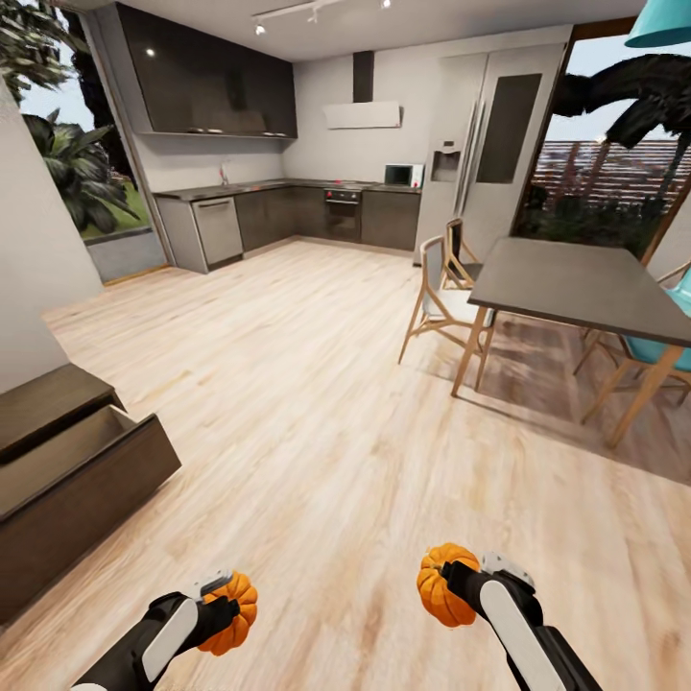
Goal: Place each of the two pumpkins and all three candles from the living room inside a cabinet in the living room (use any cabinet), then make sure every cabinet is closed, and position the cauldron so it is next to a table in the living room.
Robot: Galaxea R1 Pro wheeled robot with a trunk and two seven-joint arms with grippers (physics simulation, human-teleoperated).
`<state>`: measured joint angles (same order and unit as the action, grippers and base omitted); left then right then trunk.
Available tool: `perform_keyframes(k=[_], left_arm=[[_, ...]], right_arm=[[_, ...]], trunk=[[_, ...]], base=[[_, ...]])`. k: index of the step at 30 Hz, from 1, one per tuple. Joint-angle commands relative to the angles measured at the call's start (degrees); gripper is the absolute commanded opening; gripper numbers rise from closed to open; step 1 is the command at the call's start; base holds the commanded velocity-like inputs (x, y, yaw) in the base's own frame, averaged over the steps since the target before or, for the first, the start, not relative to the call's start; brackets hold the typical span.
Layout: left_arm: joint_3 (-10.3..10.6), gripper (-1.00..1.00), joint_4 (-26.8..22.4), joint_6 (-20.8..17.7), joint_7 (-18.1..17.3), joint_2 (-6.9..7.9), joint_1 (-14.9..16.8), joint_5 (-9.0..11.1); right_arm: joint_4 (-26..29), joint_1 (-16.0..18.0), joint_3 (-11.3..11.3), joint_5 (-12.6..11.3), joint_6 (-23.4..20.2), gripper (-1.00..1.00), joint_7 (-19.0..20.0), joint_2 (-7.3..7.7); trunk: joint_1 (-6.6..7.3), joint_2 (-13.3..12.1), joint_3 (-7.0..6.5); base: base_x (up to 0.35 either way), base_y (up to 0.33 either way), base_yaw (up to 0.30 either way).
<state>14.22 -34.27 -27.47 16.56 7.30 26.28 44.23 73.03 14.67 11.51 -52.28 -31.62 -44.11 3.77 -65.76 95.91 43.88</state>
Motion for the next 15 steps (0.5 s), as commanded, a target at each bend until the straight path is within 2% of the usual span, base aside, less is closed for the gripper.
perform_keyframes(k=[1,15], left_arm=[[0.0,-1.0,0.0,0.0,0.1,-0.03,0.0,-0.1],[0.0,-1.0,0.0,0.0,0.1,-0.01,0.0,-0.1]], right_arm=[[0.0,0.0,0.0,0.1,0.0,-1.0,0.0,0.0],[0.0,0.1,0.0,0.0,0.0,-1.0,0.0,0.12]], trunk=[[0.0,0.0,0.0],[0.0,0.0,0.0]], base=[[0.146,-0.192,0.292],[0.032,-0.036,0.292]])
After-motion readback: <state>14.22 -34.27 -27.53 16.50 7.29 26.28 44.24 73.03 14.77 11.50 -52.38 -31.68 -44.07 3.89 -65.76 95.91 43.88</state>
